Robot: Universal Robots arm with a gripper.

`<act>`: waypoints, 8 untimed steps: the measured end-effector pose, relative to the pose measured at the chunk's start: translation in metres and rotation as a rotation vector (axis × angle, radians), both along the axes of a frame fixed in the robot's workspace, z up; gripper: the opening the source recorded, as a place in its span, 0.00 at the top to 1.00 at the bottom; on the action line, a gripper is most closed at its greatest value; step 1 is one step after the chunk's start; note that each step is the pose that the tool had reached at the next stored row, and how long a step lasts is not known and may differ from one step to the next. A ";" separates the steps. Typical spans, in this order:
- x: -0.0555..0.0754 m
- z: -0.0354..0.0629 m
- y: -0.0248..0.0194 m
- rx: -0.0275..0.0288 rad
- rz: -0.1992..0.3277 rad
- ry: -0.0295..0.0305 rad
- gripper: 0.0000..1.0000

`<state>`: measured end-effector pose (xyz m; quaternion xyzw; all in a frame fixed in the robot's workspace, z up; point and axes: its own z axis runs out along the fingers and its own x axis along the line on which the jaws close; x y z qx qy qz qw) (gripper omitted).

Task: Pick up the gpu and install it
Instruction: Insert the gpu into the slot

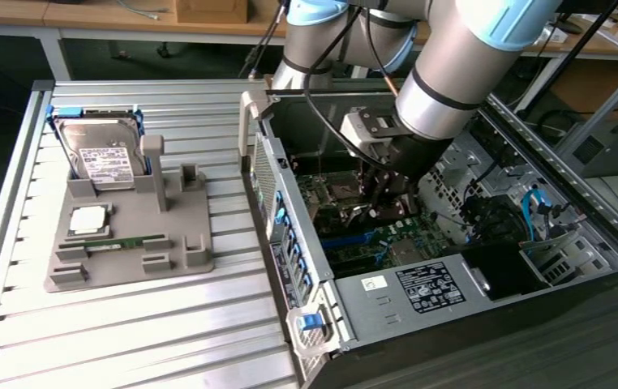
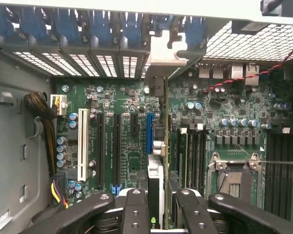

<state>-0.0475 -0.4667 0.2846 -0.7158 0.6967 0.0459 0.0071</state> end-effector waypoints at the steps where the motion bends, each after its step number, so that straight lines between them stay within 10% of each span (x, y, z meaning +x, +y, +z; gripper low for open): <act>1: 0.000 -0.0015 0.0000 -0.0036 0.000 0.0000 0.73; 4: -0.002 -0.0042 0.0000 -0.0225 0.000 0.0000 0.73; 8: -0.004 -0.0071 0.0015 -0.0263 0.000 -0.0001 0.73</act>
